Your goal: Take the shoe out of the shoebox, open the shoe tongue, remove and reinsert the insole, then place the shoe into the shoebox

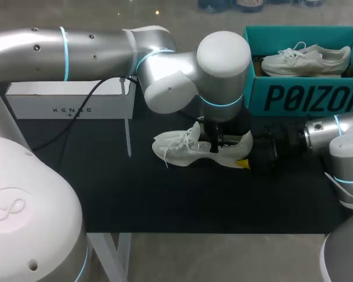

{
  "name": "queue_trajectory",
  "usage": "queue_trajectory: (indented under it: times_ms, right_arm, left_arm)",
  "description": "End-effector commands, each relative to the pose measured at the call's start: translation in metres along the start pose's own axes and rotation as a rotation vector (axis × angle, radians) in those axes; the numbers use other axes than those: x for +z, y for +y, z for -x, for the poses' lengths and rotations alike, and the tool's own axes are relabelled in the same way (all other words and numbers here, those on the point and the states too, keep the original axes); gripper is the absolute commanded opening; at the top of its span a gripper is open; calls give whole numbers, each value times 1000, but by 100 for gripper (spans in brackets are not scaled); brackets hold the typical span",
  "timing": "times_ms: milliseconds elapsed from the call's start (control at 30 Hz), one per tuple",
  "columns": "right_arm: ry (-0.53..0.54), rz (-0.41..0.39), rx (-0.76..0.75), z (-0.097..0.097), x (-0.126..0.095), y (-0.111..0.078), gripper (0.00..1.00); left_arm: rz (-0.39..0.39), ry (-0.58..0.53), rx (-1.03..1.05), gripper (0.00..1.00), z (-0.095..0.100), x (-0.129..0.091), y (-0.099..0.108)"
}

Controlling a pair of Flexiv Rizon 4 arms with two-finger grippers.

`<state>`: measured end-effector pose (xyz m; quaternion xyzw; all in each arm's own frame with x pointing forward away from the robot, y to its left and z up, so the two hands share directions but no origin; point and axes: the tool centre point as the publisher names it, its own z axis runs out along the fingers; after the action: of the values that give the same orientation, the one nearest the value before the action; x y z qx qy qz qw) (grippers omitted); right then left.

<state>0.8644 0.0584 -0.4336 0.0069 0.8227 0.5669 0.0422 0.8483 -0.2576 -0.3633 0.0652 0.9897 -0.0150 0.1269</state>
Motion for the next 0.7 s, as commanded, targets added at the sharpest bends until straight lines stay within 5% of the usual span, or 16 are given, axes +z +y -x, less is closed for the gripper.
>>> queue_trajectory:
  times_ms: [33,200,367,700]
  right_arm:
    - [-1,-1,1,0,3,-3,0]
    - [-1,-1,1,0,3,-3,0]
    - [-1,-1,1,0,3,-3,0]
    - [-1,-1,1,0,3,-3,0]
  left_arm:
    - [14,14,16,0,-1,5,-8]
    - [16,31,25,0,-5,8,-9]
    - [14,39,22,15,-7,10,-7]
    - [11,51,18,16,-9,13,-6]
